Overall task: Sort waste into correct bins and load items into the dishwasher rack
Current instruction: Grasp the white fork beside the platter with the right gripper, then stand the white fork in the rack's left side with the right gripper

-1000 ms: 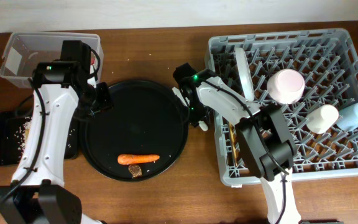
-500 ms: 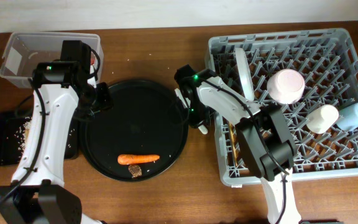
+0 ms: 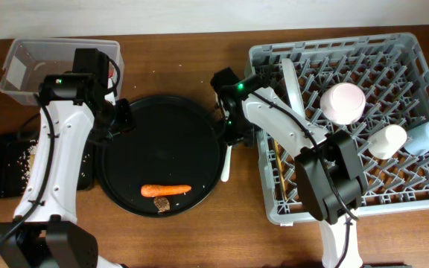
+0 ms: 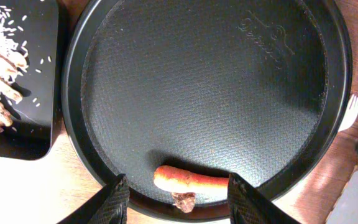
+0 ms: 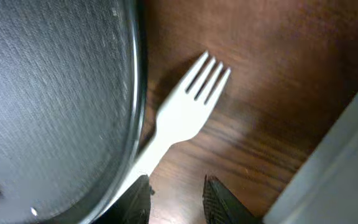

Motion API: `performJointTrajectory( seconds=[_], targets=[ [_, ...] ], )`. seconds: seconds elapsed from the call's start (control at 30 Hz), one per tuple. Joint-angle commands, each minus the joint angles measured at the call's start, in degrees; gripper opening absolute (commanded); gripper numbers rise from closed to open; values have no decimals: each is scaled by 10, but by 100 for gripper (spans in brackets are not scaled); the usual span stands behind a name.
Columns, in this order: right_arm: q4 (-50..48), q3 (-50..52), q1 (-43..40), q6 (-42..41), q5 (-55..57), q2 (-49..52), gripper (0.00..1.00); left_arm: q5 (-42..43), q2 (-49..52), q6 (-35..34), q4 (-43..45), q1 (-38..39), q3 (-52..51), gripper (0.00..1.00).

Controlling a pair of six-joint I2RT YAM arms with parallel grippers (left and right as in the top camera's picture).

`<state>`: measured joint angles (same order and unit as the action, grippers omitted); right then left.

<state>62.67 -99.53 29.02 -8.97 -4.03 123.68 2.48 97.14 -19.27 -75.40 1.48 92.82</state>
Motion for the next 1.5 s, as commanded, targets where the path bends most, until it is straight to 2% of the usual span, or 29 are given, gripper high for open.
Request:
performJointTrajectory(
  seconds=[0.0, 0.07, 0.23, 0.5, 0.57, 0.73, 0.83, 0.9, 1.0, 1.07, 1.13, 1.37, 1.47],
  targets=[
    [-40, 7, 0, -129, 5, -1, 34, -8, -11, 9, -2, -2, -1, 51],
    [-62, 7, 0, -223, 23, 7, 34, -8, -11, 9, -2, -2, -1, 51],
    [-73, 7, 3, -310, 46, 43, 34, -8, -11, 9, -2, -2, -1, 51],
    [-70, 16, 15, -312, 47, 72, 34, -8, -11, 9, -2, -2, -1, 51],
    [-59, 16, 15, -312, 47, 72, 29, -8, -11, 9, -2, -2, -1, 51],
    [-16, -3, 12, -303, 48, 72, 21, -8, -11, 9, -2, -2, -1, 51],
    [14, -29, 12, -302, 80, 41, 21, -8, -11, 9, -1, -2, -1, 51],
    [37, -49, 12, -268, 90, -4, 21, -8, -11, 9, -1, -2, -1, 51],
    [82, -52, 8, -167, 90, -104, 21, -8, -11, 9, -1, -2, -1, 51],
    [119, -52, -29, -107, 88, -157, 21, -8, -11, 9, -1, -2, -1, 51],
    [165, -45, -87, -30, 72, -166, 20, -8, -11, 9, -1, -2, -1, 51],
    [120, 81, -99, -5, 52, -165, 20, -8, -11, 9, -2, -2, -1, 51],
    [108, 95, -99, -5, 40, -165, 22, -8, -11, 9, -2, -2, -1, 51]
  ],
)
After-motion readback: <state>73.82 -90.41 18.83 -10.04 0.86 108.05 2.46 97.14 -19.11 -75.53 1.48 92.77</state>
